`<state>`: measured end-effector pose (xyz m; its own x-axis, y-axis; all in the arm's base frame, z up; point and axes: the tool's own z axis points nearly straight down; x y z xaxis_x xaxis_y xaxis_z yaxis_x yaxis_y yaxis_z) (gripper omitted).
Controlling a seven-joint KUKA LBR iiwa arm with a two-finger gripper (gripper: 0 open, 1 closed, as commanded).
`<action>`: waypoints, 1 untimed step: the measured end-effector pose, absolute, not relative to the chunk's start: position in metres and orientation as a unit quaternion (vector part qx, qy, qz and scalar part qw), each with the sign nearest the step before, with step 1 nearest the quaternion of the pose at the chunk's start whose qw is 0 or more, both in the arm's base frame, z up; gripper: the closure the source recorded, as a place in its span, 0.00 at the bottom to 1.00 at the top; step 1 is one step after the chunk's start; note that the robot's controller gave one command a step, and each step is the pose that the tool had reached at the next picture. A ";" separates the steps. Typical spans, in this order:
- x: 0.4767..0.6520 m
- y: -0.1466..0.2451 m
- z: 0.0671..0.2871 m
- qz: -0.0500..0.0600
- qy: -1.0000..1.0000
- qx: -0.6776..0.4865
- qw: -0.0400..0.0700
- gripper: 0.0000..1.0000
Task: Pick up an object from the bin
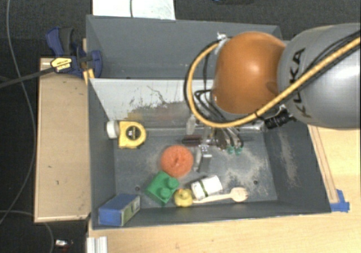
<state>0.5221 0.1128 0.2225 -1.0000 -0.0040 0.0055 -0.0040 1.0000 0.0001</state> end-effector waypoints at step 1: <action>0.524 0.112 0.227 -0.001 -1.000 0.000 -0.001 0.00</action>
Offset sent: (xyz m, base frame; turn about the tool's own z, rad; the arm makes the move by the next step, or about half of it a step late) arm 0.0353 0.0232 -0.0625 -0.4431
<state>0.5235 0.1120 0.2271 -1.0000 0.0003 -0.0028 0.0003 1.0000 0.0011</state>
